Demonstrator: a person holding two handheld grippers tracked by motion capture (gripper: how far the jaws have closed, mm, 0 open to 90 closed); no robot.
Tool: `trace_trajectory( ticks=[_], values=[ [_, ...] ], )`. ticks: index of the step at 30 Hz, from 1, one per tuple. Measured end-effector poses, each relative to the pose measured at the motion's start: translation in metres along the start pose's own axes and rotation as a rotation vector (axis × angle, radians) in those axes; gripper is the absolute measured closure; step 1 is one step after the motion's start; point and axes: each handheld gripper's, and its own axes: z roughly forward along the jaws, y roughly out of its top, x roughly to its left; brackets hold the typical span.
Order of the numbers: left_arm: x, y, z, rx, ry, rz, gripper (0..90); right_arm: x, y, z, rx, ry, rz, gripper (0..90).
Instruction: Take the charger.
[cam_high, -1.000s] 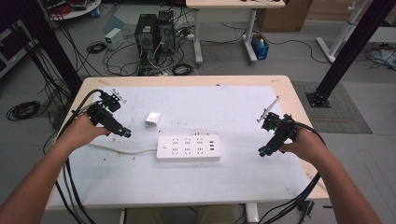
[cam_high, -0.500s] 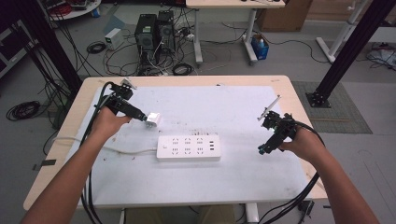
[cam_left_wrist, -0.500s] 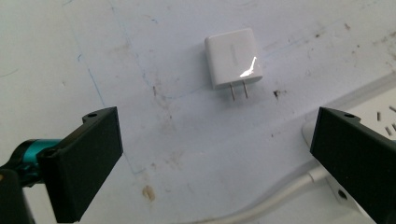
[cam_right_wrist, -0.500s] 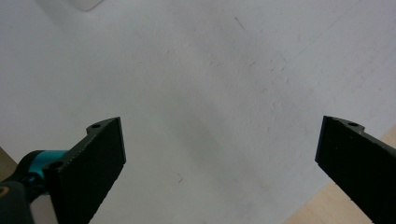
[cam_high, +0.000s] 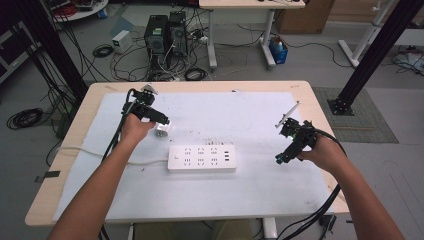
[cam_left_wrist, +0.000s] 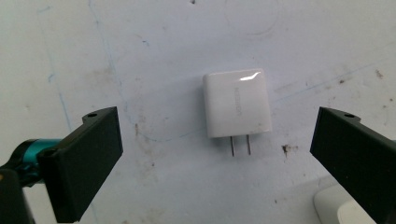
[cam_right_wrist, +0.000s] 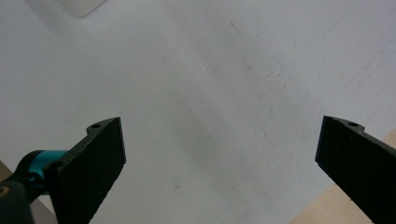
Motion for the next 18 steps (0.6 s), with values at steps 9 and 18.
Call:
trace_trajectory(
  ticks=[9,18],
  values=[
    [-0.009,0.002,0.034,0.042,0.003,-0.011,2.3,-0.003,-0.002,0.0,-0.011,-0.007,0.017,1.0],
    [-0.013,0.002,0.053,0.067,0.01,-0.001,8.4,-0.004,-0.003,0.004,-0.007,0.001,0.022,1.0]
  ],
)
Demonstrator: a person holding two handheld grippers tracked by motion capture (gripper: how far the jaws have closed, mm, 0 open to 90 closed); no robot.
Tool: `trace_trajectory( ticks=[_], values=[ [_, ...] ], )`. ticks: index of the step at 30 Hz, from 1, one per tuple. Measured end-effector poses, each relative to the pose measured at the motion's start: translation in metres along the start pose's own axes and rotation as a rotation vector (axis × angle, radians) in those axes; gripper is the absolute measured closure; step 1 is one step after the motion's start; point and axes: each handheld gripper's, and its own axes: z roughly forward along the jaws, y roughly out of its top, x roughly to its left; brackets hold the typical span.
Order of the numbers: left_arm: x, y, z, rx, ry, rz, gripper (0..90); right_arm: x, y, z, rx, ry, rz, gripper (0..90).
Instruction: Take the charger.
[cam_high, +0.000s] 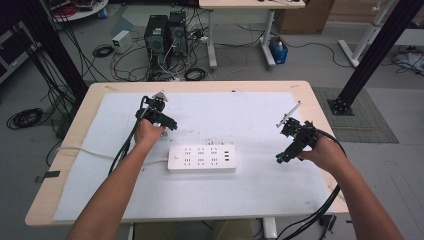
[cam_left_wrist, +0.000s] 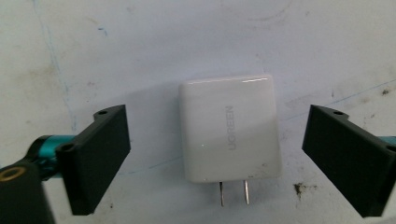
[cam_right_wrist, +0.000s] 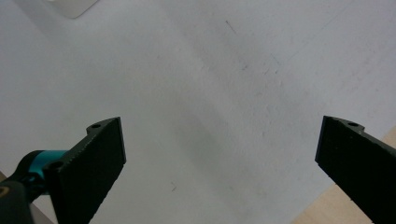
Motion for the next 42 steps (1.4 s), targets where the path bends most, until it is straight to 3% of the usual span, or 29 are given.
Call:
trace_trajectory(
  ticks=[5,11,13,15,22,27,35,39,42],
  values=[
    [0.001,0.0,0.006,0.007,0.014,-0.001,8.7,-0.002,-0.002,0.001,0.002,0.001,0.012,1.5],
    [0.003,-0.002,0.01,-0.001,-0.022,-0.002,21.5,-0.003,-0.004,0.003,0.007,0.004,0.014,1.5],
    [0.003,-0.002,0.01,0.008,-0.022,0.007,22.0,-0.002,-0.004,0.004,0.004,0.005,0.017,1.5],
    [0.003,-0.003,0.011,0.006,-0.048,0.004,28.0,-0.002,-0.004,0.005,0.003,0.008,0.015,1.5],
    [0.005,-0.004,0.011,0.0,-0.059,0.01,32.1,-0.004,-0.005,0.005,0.005,0.005,0.016,1.5],
    [0.007,-0.006,0.009,-0.03,-0.065,0.02,41.9,-0.004,-0.006,0.004,0.002,0.005,0.019,1.5],
    [0.01,-0.008,0.007,-0.038,-0.08,0.014,42.6,-0.003,-0.008,0.005,0.001,0.002,0.03,1.6],
    [0.012,-0.007,0.0,-0.082,-0.108,0.018,42.6,-0.004,-0.009,0.004,-0.004,0.0,0.029,1.6],
    [0.014,-0.007,-0.011,-0.11,-0.118,0.043,42.6,-0.003,-0.009,0.003,-0.008,-0.001,0.035,1.6]
  ],
)
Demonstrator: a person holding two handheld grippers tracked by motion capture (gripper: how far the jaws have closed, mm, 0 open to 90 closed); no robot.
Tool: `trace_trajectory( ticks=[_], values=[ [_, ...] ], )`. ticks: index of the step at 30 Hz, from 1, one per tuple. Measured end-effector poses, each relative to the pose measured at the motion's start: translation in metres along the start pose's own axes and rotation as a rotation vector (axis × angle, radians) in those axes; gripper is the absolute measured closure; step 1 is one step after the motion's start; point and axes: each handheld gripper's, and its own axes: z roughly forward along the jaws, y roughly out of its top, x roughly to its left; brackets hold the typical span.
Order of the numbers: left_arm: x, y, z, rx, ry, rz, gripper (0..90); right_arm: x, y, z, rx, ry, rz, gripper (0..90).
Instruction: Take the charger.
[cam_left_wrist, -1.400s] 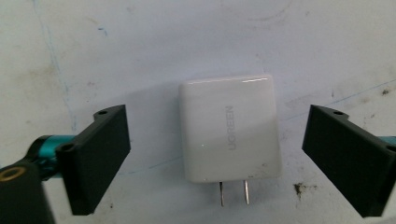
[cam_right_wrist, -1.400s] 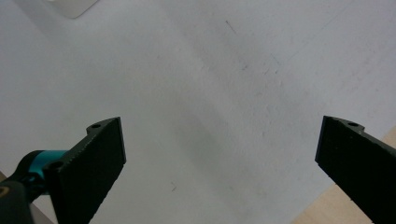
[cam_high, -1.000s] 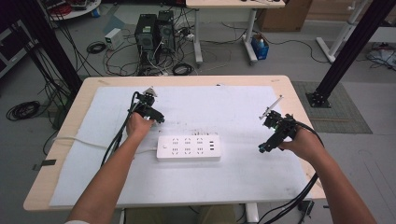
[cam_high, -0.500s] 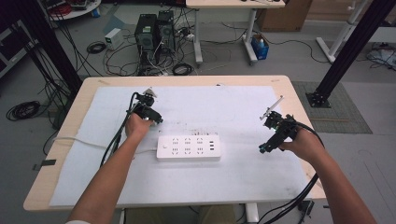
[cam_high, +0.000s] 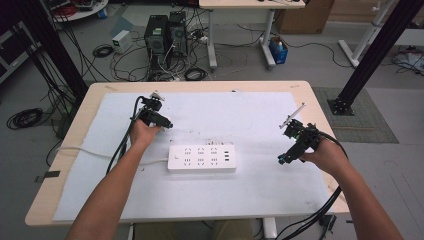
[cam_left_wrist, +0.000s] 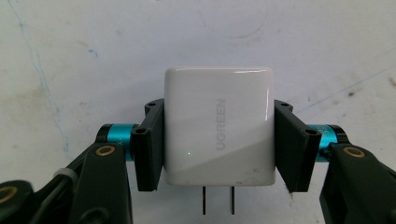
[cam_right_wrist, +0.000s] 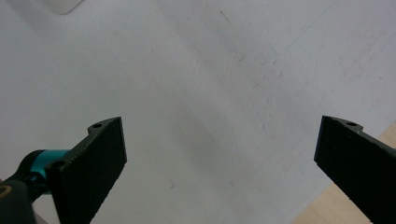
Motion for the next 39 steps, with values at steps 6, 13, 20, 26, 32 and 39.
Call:
trace_trajectory(
  ticks=[6,13,20,26,32,39],
  values=[
    [0.004,0.0,-0.024,-0.058,-0.025,0.079,42.6,0.003,0.001,-0.002,-0.005,-0.002,-0.011,1.6],
    [0.006,-0.005,-0.049,-0.092,-0.057,0.157,42.6,0.006,0.001,-0.003,-0.015,-0.006,-0.014,1.7],
    [0.0,-0.013,-0.075,-0.132,-0.109,0.273,42.6,0.011,0.003,-0.005,-0.027,-0.007,-0.017,1.7],
    [-0.004,-0.019,-0.094,-0.165,-0.147,0.331,42.6,0.014,0.004,-0.007,-0.033,-0.007,-0.025,1.7],
    [-0.008,-0.026,-0.112,-0.174,-0.189,0.395,42.7,0.016,0.005,-0.009,-0.038,-0.015,-0.019,1.8],
    [-0.018,-0.035,-0.129,-0.197,-0.211,0.45,42.8,0.019,0.005,-0.011,-0.051,-0.015,-0.026,1.8]
  ],
)
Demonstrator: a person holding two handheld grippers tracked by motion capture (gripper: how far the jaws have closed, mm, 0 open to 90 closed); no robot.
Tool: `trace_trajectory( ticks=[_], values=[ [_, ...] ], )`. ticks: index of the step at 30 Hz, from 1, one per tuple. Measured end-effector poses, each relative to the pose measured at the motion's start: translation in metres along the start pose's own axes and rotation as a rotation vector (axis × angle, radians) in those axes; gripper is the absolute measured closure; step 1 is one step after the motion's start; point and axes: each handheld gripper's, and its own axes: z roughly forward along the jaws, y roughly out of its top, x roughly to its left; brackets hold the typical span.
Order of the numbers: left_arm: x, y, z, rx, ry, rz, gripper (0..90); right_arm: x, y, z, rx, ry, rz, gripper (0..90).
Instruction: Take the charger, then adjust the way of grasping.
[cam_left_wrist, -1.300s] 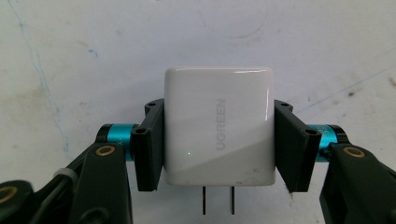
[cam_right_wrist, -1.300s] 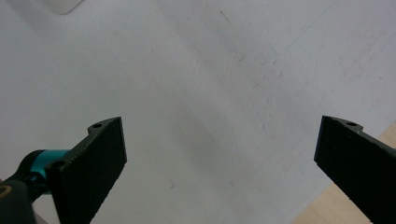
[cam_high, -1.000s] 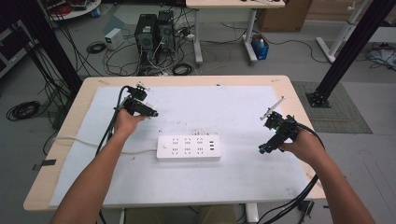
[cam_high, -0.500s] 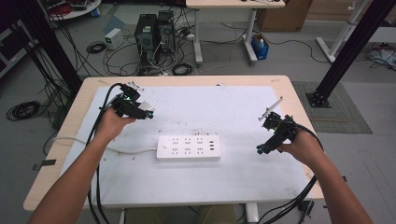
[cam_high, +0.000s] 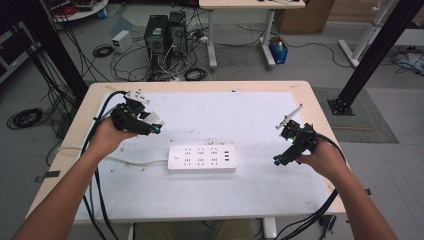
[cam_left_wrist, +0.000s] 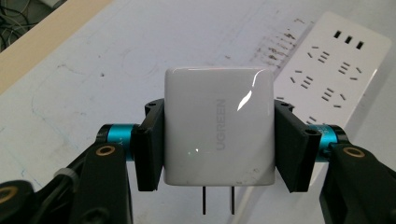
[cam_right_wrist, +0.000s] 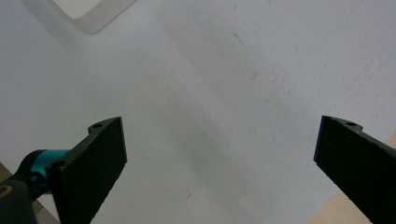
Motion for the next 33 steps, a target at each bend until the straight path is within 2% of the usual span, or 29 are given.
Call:
trace_trajectory(
  ticks=[3,9,15,16,22,28,30,33],
  values=[
    [-0.007,-0.001,-0.007,-0.004,-0.004,0.027,42.8,0.002,0.001,-0.001,-0.006,0.005,0.002,1.8],
    [-0.019,-0.003,-0.02,-0.03,-0.027,0.046,42.8,0.007,0.005,-0.002,-0.012,0.005,-0.006,1.8],
    [-0.03,-0.005,-0.026,-0.014,-0.052,0.097,42.7,0.012,0.008,-0.002,-0.008,-0.003,0.002,1.7],
    [-0.031,-0.005,-0.027,-0.015,-0.056,0.103,42.7,0.013,0.008,-0.002,-0.005,-0.005,-0.011,1.7],
    [-0.036,-0.006,-0.03,-0.016,-0.07,0.126,42.7,0.014,0.007,-0.001,-0.004,-0.011,0.005,1.7],
    [-0.04,-0.004,-0.029,-0.011,-0.081,0.143,42.7,0.015,0.01,-0.001,-0.006,0.014,0.014,1.7],
    [-0.041,-0.002,-0.028,-0.006,-0.085,0.161,42.7,0.017,0.011,-0.001,-0.008,0.018,0.024,1.7],
    [-0.044,0.0,-0.027,0.0,-0.092,0.181,42.7,0.019,0.011,-0.001,-0.038,0.027,0.042,1.7]
  ],
)
